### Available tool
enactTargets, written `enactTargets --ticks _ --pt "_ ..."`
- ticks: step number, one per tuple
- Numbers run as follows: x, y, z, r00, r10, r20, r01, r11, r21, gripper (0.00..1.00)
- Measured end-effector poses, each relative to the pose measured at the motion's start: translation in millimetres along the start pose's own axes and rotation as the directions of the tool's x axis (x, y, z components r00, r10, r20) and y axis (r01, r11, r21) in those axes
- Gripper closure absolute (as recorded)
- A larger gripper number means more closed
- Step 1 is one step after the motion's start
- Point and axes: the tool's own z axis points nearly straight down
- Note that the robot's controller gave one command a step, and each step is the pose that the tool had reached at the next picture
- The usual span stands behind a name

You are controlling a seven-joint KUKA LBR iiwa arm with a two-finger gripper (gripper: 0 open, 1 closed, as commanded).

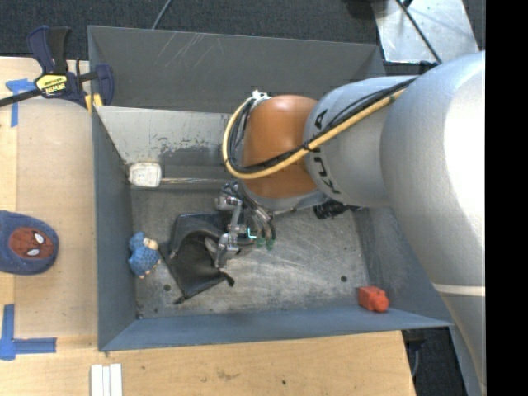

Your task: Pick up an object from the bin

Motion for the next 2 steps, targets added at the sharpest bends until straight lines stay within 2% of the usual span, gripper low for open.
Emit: enactTargets --ticks 1,2 --pt "0.3 0.2 -0.3 1.0 0.0 0.0 0.0 1.0 -0.001 1.0" --pt "2.2 -9.1 -143.0 1.0 -0.028 0.004 0.028 1.0 0.001 1.0"
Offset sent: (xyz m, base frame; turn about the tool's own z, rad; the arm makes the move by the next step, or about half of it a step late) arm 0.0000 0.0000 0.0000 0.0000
